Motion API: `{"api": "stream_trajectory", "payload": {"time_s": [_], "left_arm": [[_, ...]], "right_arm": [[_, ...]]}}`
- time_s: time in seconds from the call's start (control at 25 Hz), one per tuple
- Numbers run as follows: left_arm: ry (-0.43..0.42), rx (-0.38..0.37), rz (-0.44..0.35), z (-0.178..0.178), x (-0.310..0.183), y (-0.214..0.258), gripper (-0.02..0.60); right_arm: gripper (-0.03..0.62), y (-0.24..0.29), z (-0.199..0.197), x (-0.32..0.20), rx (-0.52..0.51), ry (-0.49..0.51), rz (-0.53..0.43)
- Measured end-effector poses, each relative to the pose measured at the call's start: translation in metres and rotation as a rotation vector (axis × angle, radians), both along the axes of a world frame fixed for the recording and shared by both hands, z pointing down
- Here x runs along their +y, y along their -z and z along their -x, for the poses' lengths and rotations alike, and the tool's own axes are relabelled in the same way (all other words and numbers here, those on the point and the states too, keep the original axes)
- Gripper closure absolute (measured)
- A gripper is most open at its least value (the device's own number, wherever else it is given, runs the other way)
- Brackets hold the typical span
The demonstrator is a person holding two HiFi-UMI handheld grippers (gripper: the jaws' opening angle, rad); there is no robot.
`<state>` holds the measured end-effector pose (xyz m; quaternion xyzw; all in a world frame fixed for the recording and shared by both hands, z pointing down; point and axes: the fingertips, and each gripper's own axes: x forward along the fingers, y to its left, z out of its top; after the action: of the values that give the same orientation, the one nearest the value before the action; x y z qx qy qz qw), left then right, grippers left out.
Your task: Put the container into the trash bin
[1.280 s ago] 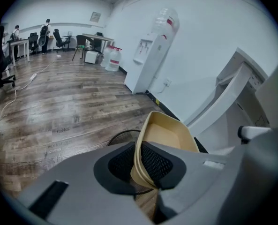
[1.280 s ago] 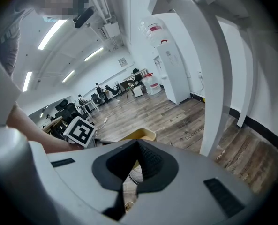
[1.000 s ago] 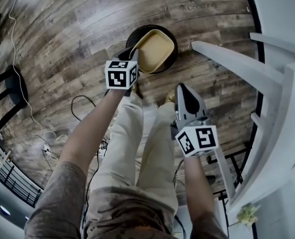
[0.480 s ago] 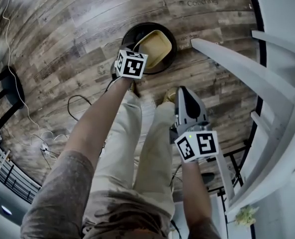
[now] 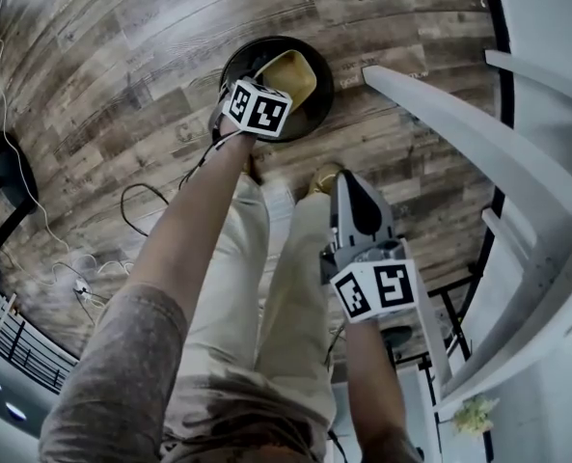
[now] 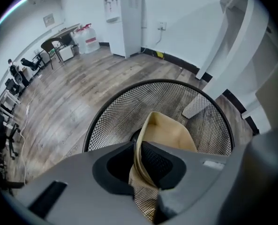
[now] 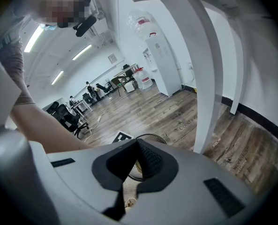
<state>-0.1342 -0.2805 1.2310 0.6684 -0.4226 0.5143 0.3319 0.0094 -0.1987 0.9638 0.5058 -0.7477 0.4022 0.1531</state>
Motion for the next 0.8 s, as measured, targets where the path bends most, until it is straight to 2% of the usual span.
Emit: {"api": "stream_trajectory", "payload": {"time_s": [0.16,0.36,0.56,0.8], "left_arm": [[-0.045,-0.033,-0.003,-0.003,-0.008,-0.004,0.535],[-0.009,0.022,0.015,-0.012,-0.009,-0.003,0.529],[0.018,0.076,0.040,-0.014,-0.006,-0.004,0.476],[0.026,0.121,0.039,-0.019,-0.006,0.012,0.465]], "right_arm": [[0.594,-0.001,-0.002,-0.002,0.003,-0.007,0.000],[0.594,0.001,0.002,-0.002,0.003,-0.001,0.002],[0.592,0.002,0.005,-0.003,0.000,-0.009,-0.002],[0.594,0.008,0.009,-0.001,0.001,-0.007,-0.006]]}}
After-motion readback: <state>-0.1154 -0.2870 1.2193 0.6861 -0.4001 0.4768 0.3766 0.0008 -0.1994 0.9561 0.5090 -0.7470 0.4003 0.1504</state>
